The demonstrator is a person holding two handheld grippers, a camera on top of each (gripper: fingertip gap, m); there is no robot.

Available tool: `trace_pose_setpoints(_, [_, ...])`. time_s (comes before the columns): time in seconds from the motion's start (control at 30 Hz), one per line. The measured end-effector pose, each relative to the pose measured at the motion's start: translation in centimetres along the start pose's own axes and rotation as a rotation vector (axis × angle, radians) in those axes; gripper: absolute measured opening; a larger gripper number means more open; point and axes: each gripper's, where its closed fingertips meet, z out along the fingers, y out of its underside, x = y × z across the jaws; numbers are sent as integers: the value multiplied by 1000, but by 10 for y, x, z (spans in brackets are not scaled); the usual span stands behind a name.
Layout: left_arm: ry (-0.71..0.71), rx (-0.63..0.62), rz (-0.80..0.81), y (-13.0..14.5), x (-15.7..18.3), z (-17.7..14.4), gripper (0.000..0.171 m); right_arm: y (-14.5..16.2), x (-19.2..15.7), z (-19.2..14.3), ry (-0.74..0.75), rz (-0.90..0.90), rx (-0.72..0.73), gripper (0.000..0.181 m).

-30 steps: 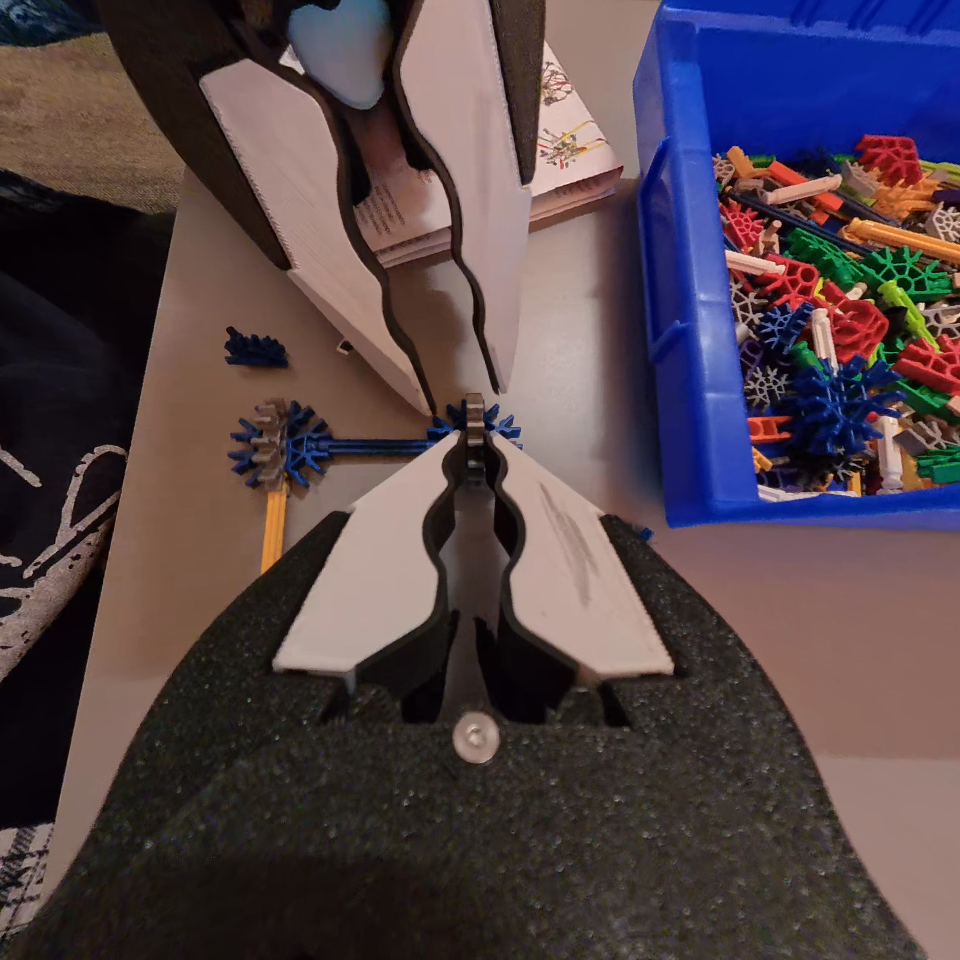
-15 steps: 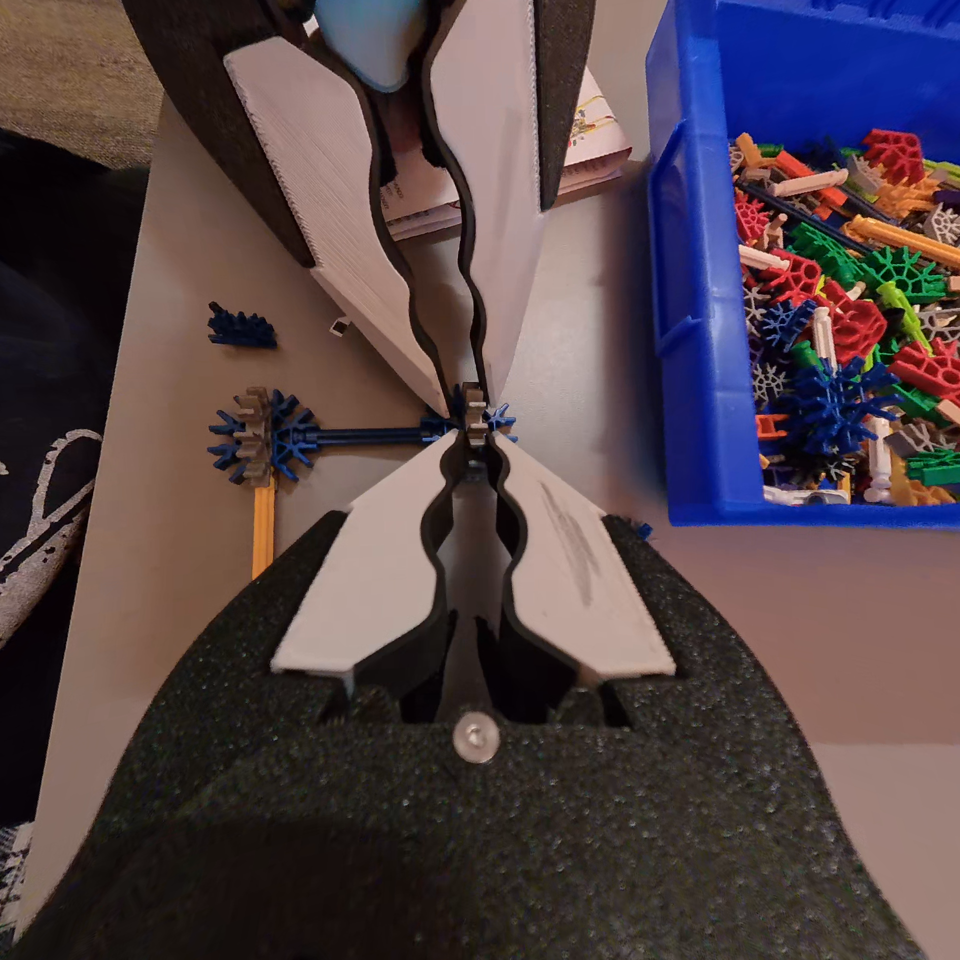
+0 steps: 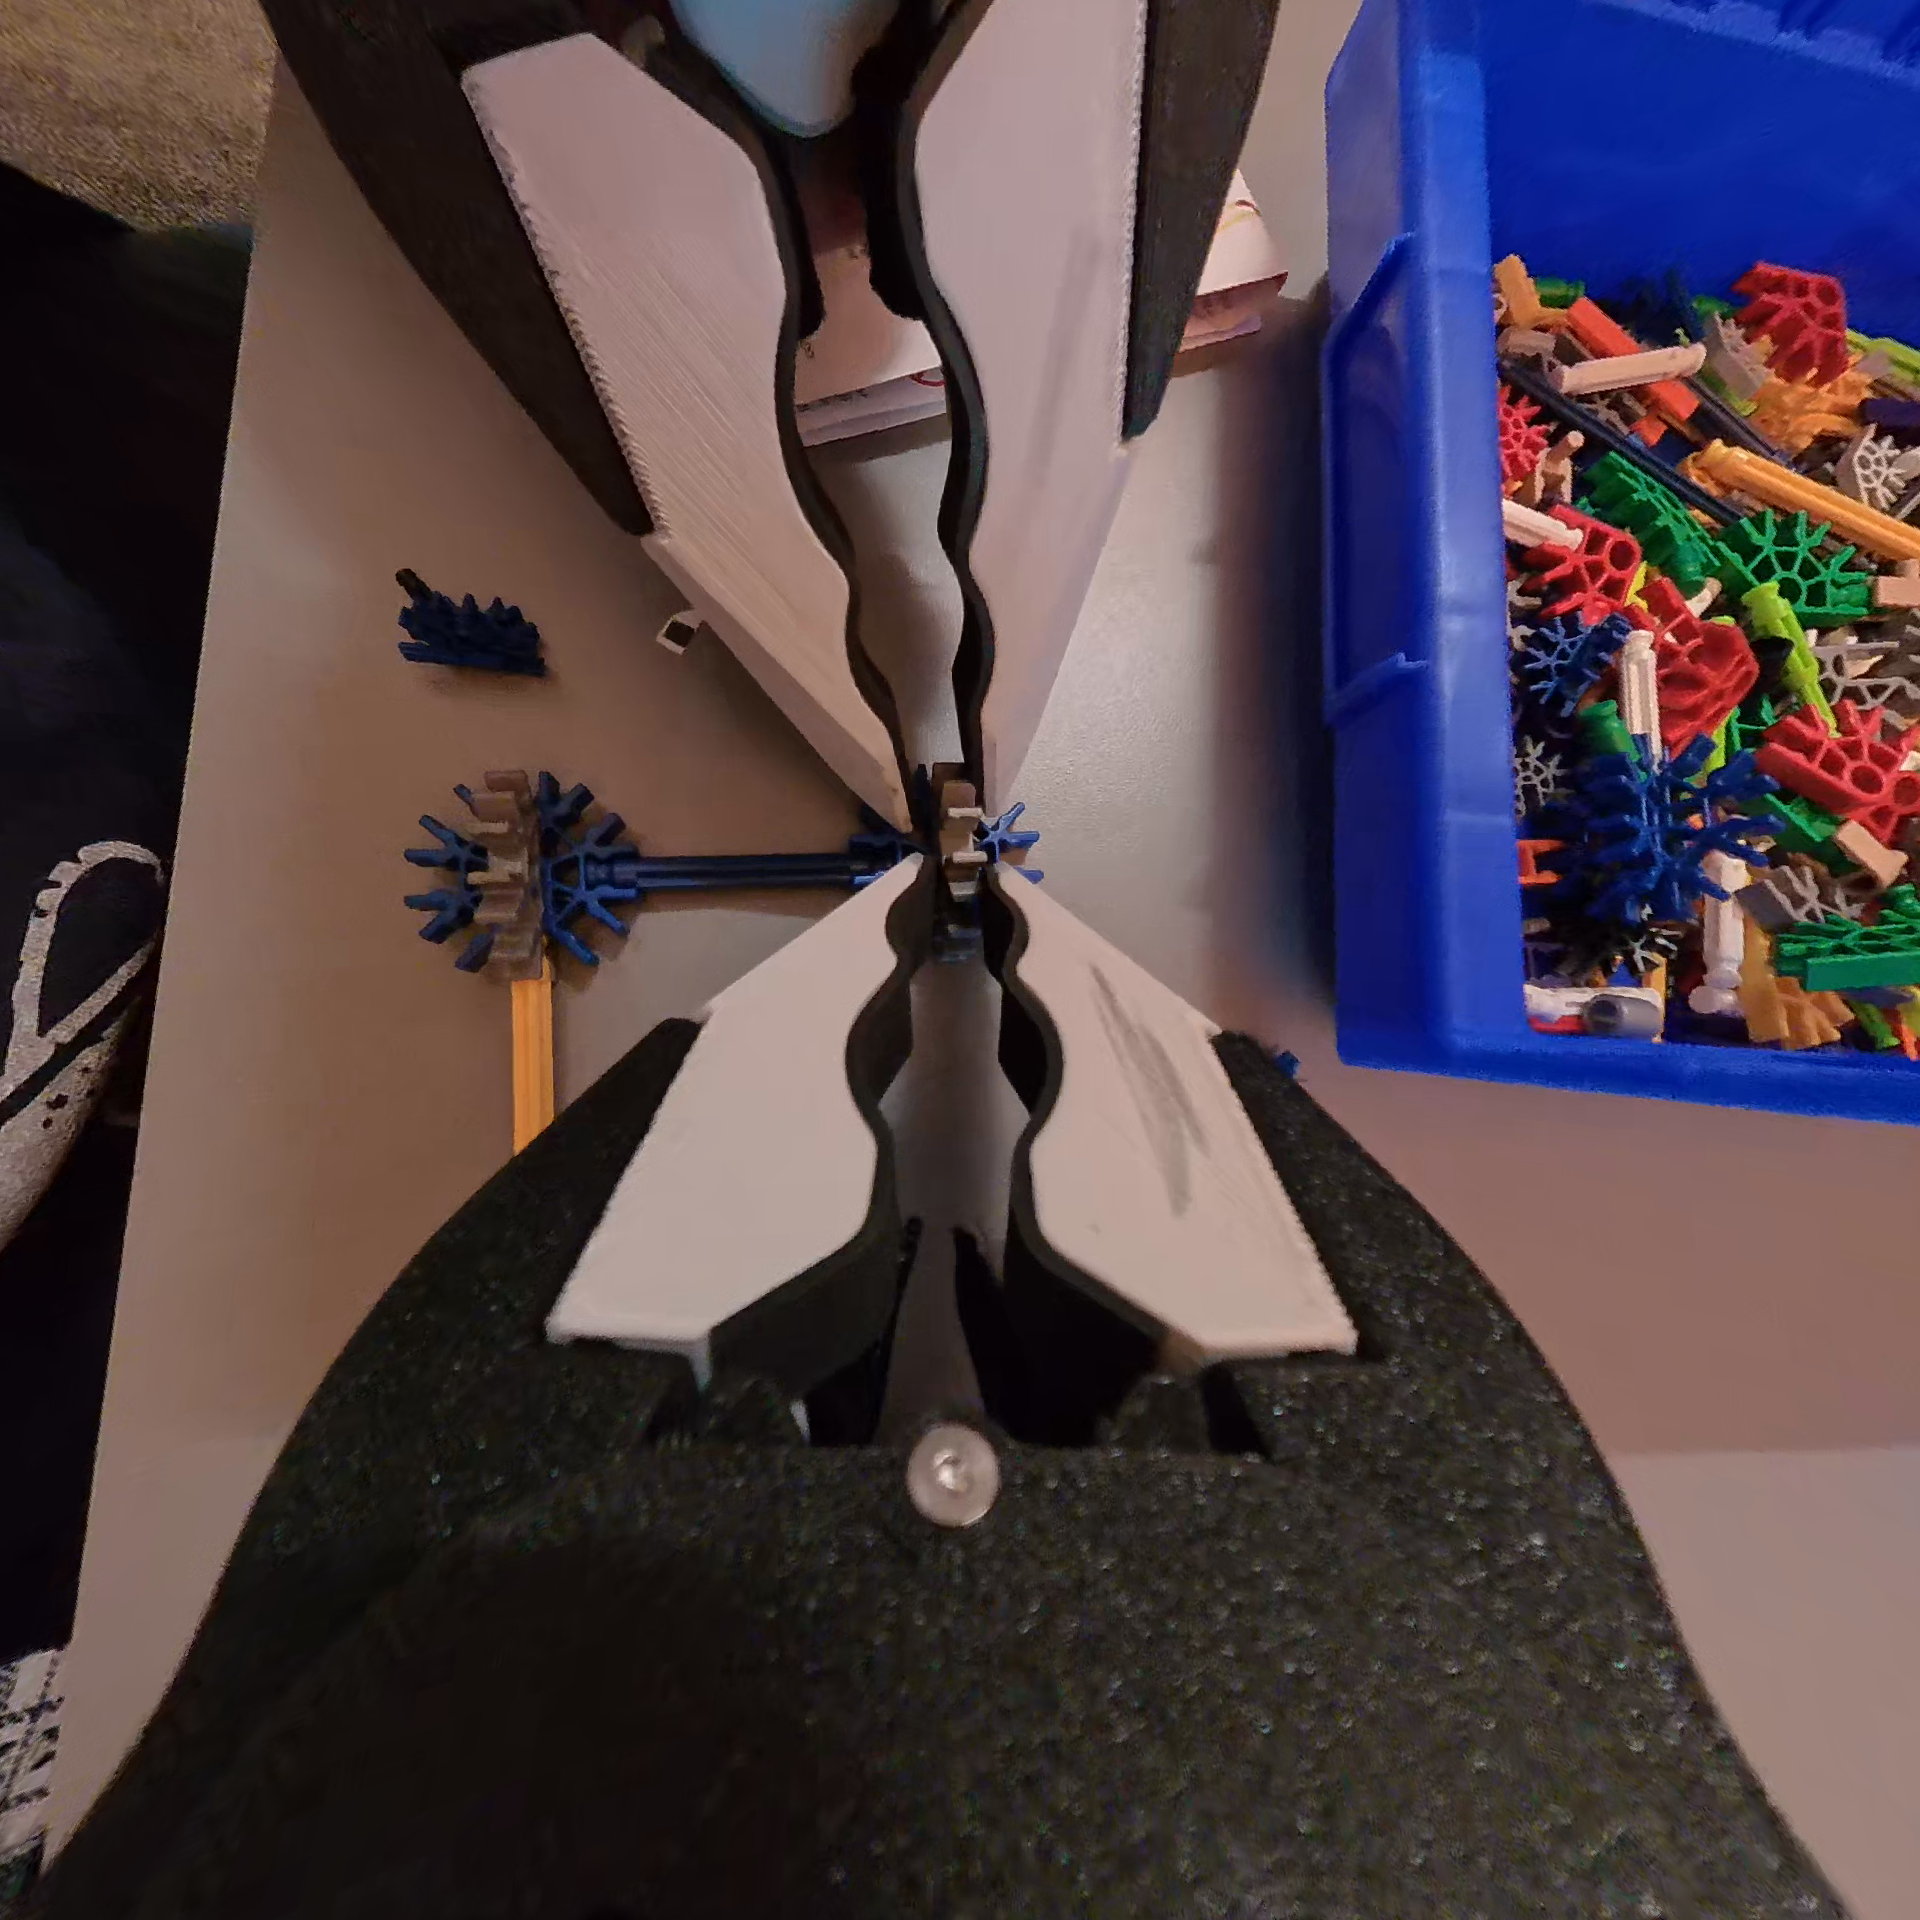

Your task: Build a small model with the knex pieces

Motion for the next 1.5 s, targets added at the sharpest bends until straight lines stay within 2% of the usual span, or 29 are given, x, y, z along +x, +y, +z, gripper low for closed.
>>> trace_pose_setpoints(0.37, [-44,-25,29,0,0,0,8,1,0,0,31,-34,-19,8])
trace_pose_setpoints(0.6, [-34,2,-4,-1,-1,1,7,0,2,-1,1,59,28,8])
trace_pose_setpoints(0.8, [-15,10,-16,-1,-1,2,6,1,0,-3,-37,66,27,12])
trace_pose_setpoints(1.07, [5,-22,1,-2,-2,2,6,5,0,-4,-48,58,15,12])
trace_pose_setpoints(1.5, [32,-42,-1,-2,-1,3,7,5,-1,-4,-109,161,24,12])
